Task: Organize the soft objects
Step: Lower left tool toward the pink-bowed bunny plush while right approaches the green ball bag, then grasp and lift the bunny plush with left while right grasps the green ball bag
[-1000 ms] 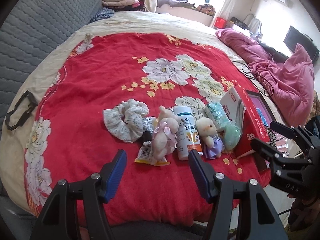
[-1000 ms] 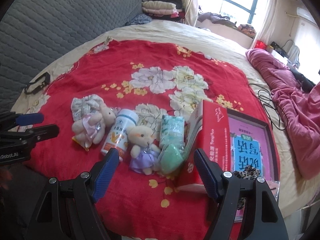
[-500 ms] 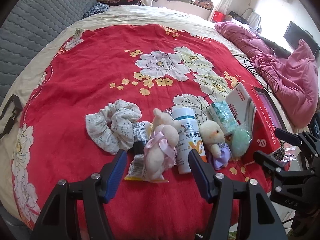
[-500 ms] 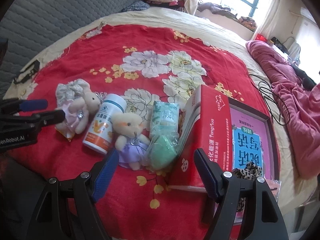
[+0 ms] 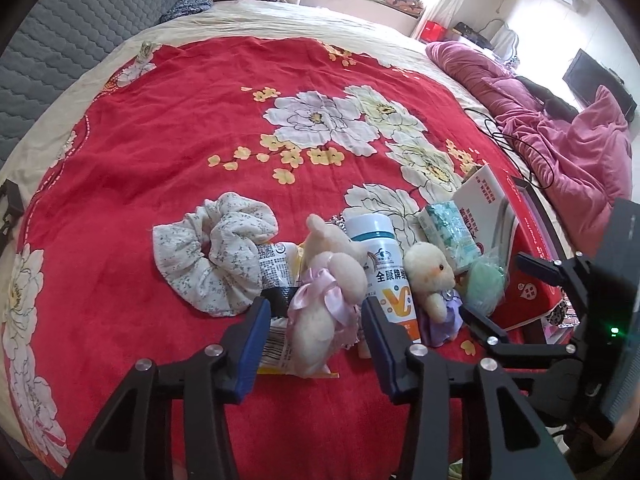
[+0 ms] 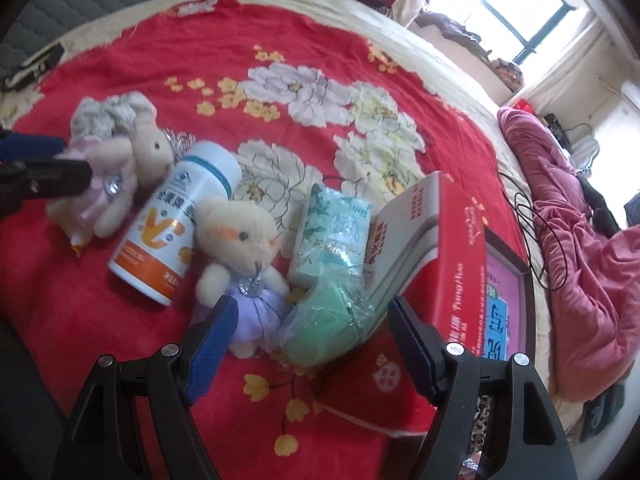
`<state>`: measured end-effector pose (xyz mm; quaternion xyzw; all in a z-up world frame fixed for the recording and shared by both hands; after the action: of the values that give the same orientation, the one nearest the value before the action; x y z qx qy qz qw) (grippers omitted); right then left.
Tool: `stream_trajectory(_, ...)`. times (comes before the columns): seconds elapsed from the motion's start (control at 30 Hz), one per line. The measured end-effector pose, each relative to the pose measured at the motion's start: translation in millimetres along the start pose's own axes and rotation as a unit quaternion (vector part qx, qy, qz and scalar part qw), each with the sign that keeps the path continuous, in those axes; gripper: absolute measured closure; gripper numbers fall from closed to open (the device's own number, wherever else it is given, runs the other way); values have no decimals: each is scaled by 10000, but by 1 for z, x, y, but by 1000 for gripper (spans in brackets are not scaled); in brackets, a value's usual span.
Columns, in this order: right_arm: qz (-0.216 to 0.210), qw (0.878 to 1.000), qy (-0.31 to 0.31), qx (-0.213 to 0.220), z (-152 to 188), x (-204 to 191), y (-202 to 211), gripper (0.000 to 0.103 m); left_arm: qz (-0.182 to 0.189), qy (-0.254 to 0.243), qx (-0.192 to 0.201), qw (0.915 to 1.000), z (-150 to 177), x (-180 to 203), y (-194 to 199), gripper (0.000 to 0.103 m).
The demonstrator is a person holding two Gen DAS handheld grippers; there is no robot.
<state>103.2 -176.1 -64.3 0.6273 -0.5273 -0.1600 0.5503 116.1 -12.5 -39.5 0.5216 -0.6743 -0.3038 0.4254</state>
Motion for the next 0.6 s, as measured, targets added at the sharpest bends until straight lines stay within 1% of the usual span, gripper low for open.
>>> stream_trajectory(0.13,137,9996,217,-79,-1,-5,-10,25,106,26,-30,9999,-1,-2,-3,61)
stream_trajectory(0.23,174,9993,271,-188,-1,-5,-19,32,140,-13,-35,9999,-2,0,-4,62)
stream_trajectory(0.37,171,9991,316,-208,-3,-6,-24,34,129,-63,-71,9999,-3,2,-8,62)
stream_trajectory(0.43,54,9994,229,-254,-3,-5,-28,40,148,-74,-98,9998,-3,2,-9,64)
stream_trajectory(0.5,-26,9996,130,-250,-5,0,-29,55,164,-77,-124,9998,-3,3,-11,66)
stream_trajectory(0.53,-46,9996,100,-256,-4,0,-29,60,164,-88,-137,9997,-3,4,-12,68)
stream_trajectory(0.6,-139,9996,-13,-251,-4,3,-28,62,172,-112,-166,9997,-3,6,-14,71)
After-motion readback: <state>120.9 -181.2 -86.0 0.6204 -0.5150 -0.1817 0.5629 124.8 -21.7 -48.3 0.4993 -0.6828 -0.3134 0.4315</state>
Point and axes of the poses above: each gripper's, at about its wrist camera, not at the fingertips, and y roughly against the way its jaws point, x to its right, z to its underside, the point moved 1 cm from there along -y, roughly the way its jaws point, and after that the axes turned 2 degrees about y, right-handed, at the moved point
